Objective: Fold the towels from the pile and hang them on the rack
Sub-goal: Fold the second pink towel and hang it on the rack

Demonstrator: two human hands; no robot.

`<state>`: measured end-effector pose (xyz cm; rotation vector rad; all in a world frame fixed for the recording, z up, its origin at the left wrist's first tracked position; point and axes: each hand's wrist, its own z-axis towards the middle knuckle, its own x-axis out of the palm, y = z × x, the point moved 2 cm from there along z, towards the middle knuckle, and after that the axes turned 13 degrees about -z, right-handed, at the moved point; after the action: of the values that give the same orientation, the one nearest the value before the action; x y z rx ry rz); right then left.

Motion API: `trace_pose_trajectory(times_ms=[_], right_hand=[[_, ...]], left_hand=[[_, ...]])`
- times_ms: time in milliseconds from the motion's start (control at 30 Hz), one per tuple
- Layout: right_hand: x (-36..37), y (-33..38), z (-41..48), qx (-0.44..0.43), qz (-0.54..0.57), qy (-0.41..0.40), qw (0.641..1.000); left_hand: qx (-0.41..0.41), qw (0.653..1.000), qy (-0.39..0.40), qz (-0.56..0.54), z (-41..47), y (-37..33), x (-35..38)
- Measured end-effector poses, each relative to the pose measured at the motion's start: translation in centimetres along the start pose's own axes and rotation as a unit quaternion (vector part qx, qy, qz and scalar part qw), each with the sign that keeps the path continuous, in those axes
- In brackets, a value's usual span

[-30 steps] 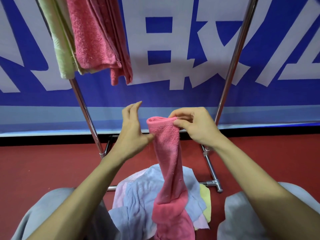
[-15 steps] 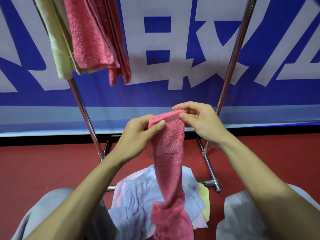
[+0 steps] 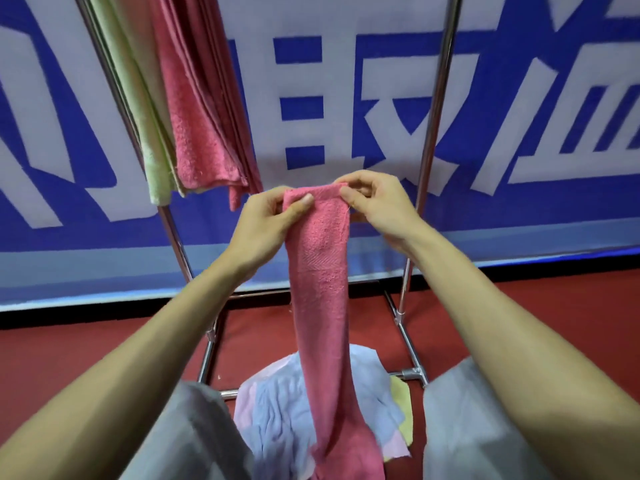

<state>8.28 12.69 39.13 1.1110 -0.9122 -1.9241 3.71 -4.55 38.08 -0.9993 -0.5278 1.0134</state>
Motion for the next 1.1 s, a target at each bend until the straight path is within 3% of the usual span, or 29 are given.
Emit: trace_pose_trajectory(times_ms=[133,267,367,500,667,800,933,1000,1100], right_hand=[[-0.6,3.7,1.7,0.019,0.004,-0.041,0.999],[-3.1,10.5,3.1,-0.081,0.011,-0.116,0.990],[-4.6,14.3,3.8,-0.126,0.017,-0.149,0.981],[-4.7,16.9,4.1,-0.132,0.030,-0.157,0.978],[-5.5,19.6,3.4,-0.170,0.038,-0.177,0.969],[-5.3,18.8,3.3,-0.160,0.003,-0.153,0.975],[-5.2,17.0,4.1,-0.099,0.055,-0.125,0.986],[-4.8,16.1,3.9,-0.066,0.087,-0.088,0.990],[-4.0,14.5,3.0,0.000,0.108,0.010,0.994]], left_hand=[[0.028,0.999,0.000,0.041,2.0,-4.4,-0.2],[0.116,0.993,-0.021,0.016,3.5,-11.3,-0.2],[0.128,0.992,0.000,0.015,4.7,-15.6,-0.5],[0.172,0.984,-0.053,-0.013,5.5,-18.0,-1.2],[0.159,0.984,-0.072,-0.030,5.4,-19.1,-1.0],[0.122,0.985,-0.087,-0.081,5.2,-18.3,-0.8],[0.095,0.989,-0.083,-0.079,5.3,-17.5,-0.3],[0.078,0.987,-0.097,-0.106,5.6,-17.0,-0.1],[-0.014,0.972,-0.112,-0.204,5.9,-15.9,0.2]])
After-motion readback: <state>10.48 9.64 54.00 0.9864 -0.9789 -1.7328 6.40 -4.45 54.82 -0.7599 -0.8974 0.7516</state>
